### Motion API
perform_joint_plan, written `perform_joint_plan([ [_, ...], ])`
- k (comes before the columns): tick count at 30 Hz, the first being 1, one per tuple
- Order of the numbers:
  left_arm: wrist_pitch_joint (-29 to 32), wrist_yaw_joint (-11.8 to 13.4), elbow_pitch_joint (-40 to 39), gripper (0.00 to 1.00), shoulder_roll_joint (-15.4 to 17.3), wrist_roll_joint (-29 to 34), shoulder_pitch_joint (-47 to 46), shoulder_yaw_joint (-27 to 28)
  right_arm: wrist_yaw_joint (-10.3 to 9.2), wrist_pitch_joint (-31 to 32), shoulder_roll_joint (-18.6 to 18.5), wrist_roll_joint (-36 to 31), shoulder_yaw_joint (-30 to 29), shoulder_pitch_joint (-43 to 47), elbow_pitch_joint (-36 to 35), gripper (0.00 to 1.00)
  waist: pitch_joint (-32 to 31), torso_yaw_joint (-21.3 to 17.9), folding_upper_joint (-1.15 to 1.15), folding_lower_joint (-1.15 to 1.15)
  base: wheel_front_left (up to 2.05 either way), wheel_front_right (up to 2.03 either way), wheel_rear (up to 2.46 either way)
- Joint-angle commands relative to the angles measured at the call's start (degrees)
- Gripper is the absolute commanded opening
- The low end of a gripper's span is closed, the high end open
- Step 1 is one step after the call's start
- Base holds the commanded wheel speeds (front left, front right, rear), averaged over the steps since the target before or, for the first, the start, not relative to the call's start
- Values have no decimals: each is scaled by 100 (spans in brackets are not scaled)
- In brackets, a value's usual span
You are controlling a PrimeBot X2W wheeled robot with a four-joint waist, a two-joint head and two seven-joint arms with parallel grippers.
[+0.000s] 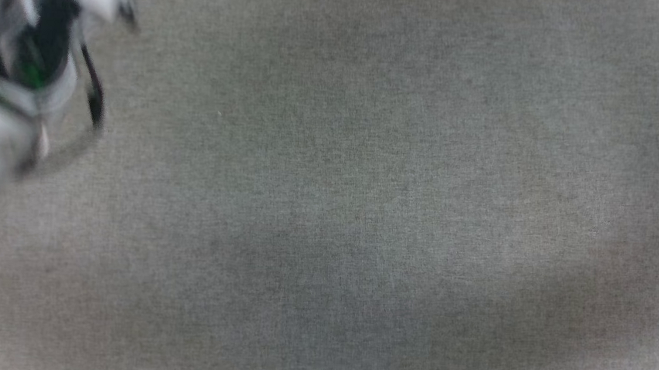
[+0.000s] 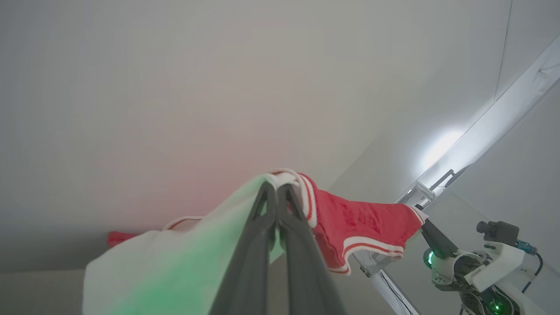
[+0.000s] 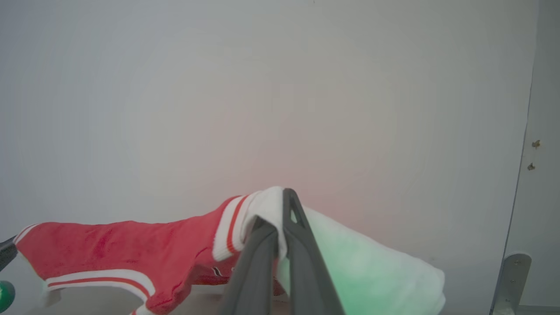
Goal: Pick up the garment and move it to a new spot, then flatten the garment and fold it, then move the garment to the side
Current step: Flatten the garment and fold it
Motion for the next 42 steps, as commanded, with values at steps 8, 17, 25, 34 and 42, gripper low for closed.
perform_joint_plan([
  [8, -144, 11, -1448, 0, 697, 444, 2238, -273, -5, 256, -960, 670, 140, 2632, -1774, 0, -301, 43, 0, 0, 0, 0, 0],
  [17, -137, 11, -2160, 0, 771, 637, 4086, 183, -5, 523, -1446, 728, -241, 4657, -2681, 0, -657, 84, 0, 0, 0, 0, 0],
  [25, -138, 11, -2878, 0, 1150, 883, 5324, 252, -5, 986, -1670, 753, -931, 6227, -3394, 0, -792, 136, 0, 0, 0, 0, 0],
  [34, -137, 11, -3833, 0, 1711, 827, 6406, 443, -5, 1788, -1803, 737, -1678, 7740, -4237, 0, -768, 101, 0, 0, 0, 0, 0],
  [42, 104, 11, -3926, 0, 1968, 973, 6492, 281, -5, 2625, -1537, 448, -2243, 8148, -4631, 0, -718, 126, 0, 0, 0, 0, 0],
])
